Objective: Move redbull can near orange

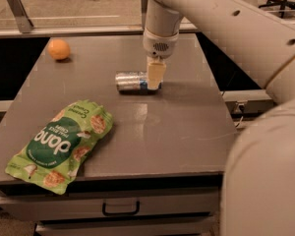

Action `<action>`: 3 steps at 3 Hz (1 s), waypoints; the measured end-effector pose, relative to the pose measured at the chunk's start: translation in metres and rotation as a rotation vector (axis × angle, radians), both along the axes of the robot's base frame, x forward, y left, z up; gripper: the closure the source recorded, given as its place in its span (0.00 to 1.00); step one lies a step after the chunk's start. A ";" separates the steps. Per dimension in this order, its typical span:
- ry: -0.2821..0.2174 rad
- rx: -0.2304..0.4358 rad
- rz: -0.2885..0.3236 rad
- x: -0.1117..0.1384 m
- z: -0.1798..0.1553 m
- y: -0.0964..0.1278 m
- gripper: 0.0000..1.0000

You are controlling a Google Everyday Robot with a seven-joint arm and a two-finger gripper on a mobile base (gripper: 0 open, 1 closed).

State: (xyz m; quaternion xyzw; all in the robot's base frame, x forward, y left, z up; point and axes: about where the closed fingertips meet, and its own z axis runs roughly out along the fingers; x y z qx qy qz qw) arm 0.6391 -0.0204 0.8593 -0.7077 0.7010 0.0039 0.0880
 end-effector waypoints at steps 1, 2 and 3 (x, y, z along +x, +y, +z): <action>-0.012 -0.005 0.006 0.020 0.019 0.011 1.00; -0.001 0.014 0.028 0.045 0.026 0.039 1.00; -0.037 0.039 0.055 0.071 0.035 0.074 1.00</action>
Offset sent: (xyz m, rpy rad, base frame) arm 0.0844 0.0702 0.0653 0.0392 0.0424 0.0499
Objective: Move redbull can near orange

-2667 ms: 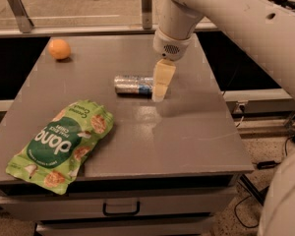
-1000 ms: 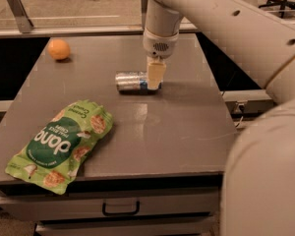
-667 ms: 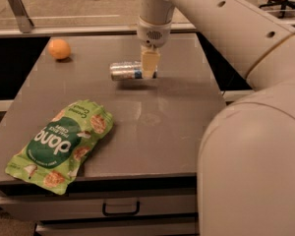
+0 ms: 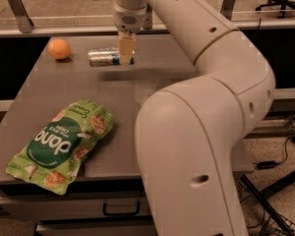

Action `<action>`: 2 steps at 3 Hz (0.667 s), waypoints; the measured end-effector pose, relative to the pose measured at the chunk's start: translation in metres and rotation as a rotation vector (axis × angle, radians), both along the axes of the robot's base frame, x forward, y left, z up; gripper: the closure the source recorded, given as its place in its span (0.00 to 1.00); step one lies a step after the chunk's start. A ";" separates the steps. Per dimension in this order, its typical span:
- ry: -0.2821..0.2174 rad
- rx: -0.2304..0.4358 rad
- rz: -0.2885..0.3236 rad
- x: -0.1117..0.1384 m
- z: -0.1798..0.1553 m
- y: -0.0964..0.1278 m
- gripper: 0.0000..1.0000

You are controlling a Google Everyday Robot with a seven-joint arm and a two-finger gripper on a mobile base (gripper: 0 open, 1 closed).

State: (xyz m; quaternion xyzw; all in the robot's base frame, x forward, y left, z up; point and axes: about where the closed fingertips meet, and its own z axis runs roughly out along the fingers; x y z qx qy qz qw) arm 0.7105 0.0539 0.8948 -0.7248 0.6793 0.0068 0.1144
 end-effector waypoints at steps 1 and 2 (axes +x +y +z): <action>-0.035 0.026 0.004 0.017 0.005 0.031 1.00; -0.059 0.030 0.012 0.025 0.005 0.057 1.00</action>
Offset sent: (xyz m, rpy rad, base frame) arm 0.0178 0.0726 0.0101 -0.0234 -0.0128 0.0248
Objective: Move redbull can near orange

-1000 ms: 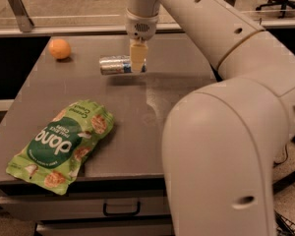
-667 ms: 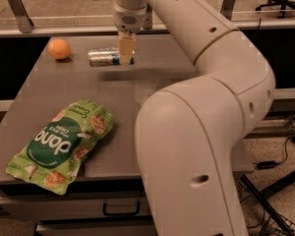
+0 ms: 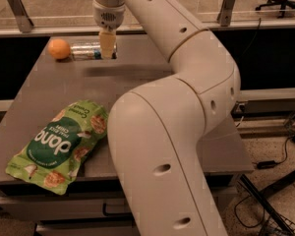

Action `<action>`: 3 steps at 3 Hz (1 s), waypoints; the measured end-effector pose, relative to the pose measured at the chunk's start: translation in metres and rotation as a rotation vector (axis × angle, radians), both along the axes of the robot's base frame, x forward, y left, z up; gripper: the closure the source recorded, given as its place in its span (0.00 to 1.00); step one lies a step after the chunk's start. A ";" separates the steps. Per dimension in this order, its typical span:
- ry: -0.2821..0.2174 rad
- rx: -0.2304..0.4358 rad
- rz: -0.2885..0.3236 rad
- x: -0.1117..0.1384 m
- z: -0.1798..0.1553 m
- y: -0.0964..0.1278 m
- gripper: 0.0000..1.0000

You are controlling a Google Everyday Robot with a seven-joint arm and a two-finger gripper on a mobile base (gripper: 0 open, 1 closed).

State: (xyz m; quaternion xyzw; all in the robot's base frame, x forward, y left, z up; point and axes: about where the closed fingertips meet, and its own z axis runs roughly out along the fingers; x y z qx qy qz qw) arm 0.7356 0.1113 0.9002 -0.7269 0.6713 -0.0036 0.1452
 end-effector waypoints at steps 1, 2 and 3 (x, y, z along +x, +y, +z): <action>-0.016 -0.016 0.000 0.004 -0.006 0.015 1.00; -0.014 -0.022 0.005 0.007 -0.018 0.029 1.00; -0.010 -0.011 0.012 0.010 -0.025 0.038 1.00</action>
Offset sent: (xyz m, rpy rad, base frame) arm -0.0036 0.0284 -0.0237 -0.0642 0.0237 0.0052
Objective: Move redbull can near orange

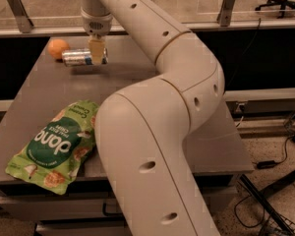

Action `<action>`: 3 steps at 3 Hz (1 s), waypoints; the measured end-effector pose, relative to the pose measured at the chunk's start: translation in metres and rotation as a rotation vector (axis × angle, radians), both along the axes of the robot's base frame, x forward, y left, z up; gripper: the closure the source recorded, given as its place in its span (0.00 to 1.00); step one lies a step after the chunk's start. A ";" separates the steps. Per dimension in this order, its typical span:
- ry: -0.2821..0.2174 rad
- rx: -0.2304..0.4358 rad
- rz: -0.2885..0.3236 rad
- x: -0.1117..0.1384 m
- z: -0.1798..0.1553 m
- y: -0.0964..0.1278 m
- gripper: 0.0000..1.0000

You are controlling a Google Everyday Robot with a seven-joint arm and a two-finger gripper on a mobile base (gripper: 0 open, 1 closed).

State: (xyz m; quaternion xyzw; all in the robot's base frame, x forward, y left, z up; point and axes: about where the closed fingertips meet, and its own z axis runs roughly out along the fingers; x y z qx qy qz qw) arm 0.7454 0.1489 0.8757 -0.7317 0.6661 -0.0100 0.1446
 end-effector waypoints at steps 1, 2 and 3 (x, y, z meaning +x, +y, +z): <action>0.012 0.009 0.005 0.002 -0.005 0.006 1.00; 0.019 0.018 0.007 0.005 -0.008 0.013 0.85; 0.025 0.024 0.004 0.006 -0.010 0.019 0.53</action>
Offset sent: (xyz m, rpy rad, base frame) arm 0.0048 0.0119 0.0007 0.0032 0.0592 0.0088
